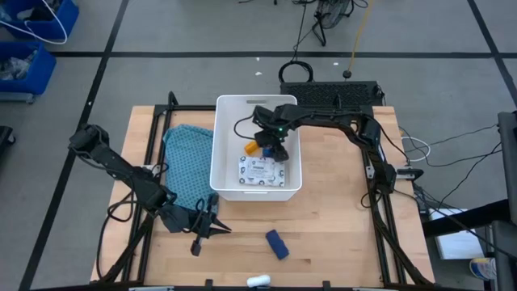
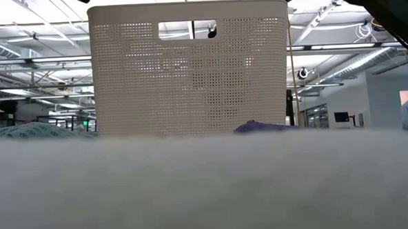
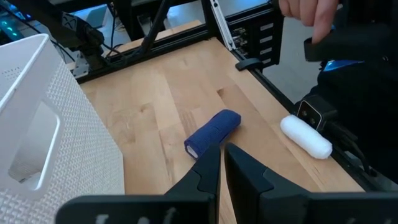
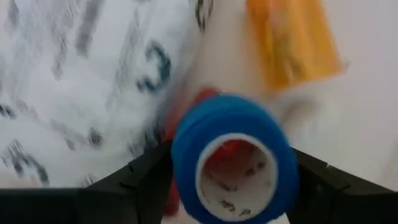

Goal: Pick & place medical supplies in basket/bin

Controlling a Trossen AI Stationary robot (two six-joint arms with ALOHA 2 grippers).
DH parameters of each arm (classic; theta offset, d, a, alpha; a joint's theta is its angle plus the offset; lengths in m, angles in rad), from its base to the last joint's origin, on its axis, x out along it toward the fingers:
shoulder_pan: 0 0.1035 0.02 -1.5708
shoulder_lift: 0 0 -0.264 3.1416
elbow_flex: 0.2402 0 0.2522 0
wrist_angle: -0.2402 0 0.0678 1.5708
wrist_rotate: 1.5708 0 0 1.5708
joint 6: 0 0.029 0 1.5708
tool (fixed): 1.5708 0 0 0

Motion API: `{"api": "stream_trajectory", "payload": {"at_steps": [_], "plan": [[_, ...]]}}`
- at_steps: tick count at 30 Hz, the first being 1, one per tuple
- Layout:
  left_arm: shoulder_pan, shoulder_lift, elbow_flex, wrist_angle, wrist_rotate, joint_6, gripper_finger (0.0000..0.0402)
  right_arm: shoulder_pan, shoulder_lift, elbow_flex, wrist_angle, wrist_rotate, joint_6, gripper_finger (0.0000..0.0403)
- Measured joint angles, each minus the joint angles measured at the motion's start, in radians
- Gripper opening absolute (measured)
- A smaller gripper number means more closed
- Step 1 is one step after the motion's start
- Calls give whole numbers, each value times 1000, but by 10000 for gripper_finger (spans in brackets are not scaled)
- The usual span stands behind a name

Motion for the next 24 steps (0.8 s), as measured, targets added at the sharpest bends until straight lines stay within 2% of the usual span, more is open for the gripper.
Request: {"api": "stream_trajectory", "payload": {"at_steps": [5,14,24], "plan": [[0,0,0,0,0,-1,26,16,-26,0,-1,36,0,265],[-13,0,0,0,-2,0,26,27,-112,2,22,33,23,267],[-20,0,0,1,-29,8,26,41,-400,3,29,26,102,262]]}}
